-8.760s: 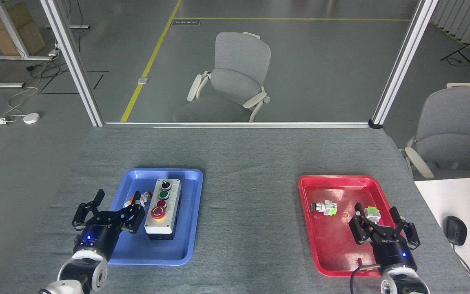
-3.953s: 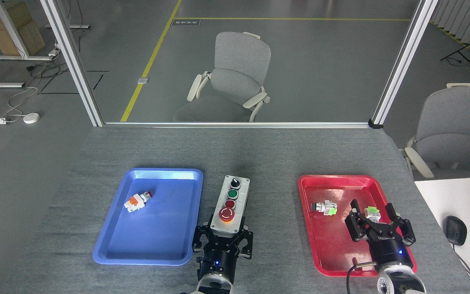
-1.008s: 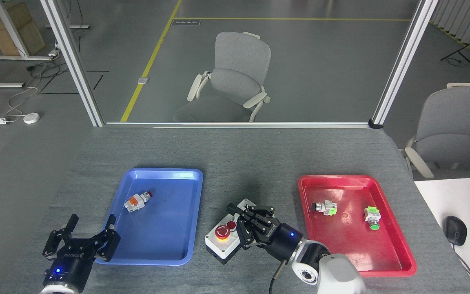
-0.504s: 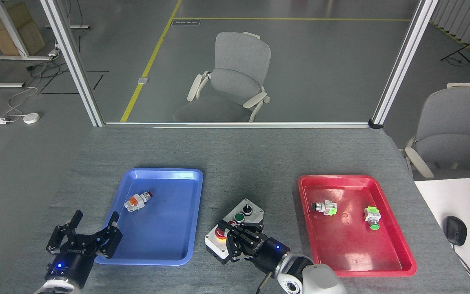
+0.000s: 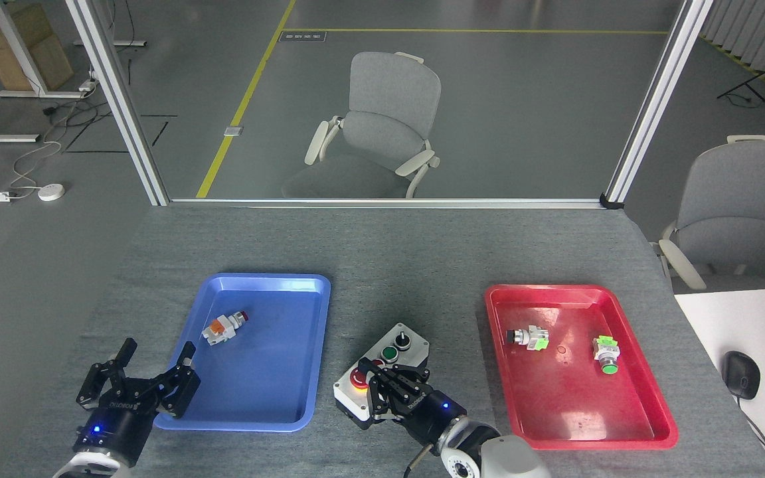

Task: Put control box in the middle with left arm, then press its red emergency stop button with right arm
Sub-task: 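Press down on the red emergency stop button with the right gripper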

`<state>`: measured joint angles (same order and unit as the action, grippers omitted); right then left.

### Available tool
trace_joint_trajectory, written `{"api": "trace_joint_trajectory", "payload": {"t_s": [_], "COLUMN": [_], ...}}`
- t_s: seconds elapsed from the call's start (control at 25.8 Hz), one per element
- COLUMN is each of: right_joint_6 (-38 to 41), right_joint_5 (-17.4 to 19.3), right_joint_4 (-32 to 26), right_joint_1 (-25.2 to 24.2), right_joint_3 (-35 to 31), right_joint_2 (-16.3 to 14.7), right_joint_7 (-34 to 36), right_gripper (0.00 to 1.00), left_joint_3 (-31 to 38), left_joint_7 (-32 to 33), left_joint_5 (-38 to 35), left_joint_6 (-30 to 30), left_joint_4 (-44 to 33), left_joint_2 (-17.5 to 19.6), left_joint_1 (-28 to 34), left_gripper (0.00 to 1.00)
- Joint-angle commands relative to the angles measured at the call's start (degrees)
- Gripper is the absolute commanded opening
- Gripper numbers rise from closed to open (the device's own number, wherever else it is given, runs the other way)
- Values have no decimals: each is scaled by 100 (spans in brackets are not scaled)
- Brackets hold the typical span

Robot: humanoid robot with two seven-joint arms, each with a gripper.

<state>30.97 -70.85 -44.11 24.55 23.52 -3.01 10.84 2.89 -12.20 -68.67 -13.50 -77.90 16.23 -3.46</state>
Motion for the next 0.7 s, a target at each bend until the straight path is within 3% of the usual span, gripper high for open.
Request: {"api": "trace_joint_trajectory", "payload": {"t_s": [0.0,0.54,0.58,0.62,0.66], "right_joint_6": [-30,-56,-83,-127,-171], "right_joint_5": [-25,-43,-25,-8,72], "right_joint_4": [140,184,131,34,-150], "right_joint_1": [-11,6,15,24,68], "right_joint_3": [38,170,152,135,56], "right_joint_2": [20,-7,-7,2,-24], "right_joint_7": [-29,-3,24,50,94], "right_gripper": [0,0,5,25,58], "left_joint_3": [1,1,1,1,1], "left_joint_7": [-19,34,34,34,8], "left_joint_5": [-6,12,12,12,12], "left_joint_6": [-65,-13,-4,-4,-13], "left_joint_4": [-6,-41,-41,-41,-50], "left_joint_2": [-23,-93,-102,-102,-128], "left_joint_1": [-5,-5,-5,-5,-5], "left_gripper": [99,99,99,99,100]}}
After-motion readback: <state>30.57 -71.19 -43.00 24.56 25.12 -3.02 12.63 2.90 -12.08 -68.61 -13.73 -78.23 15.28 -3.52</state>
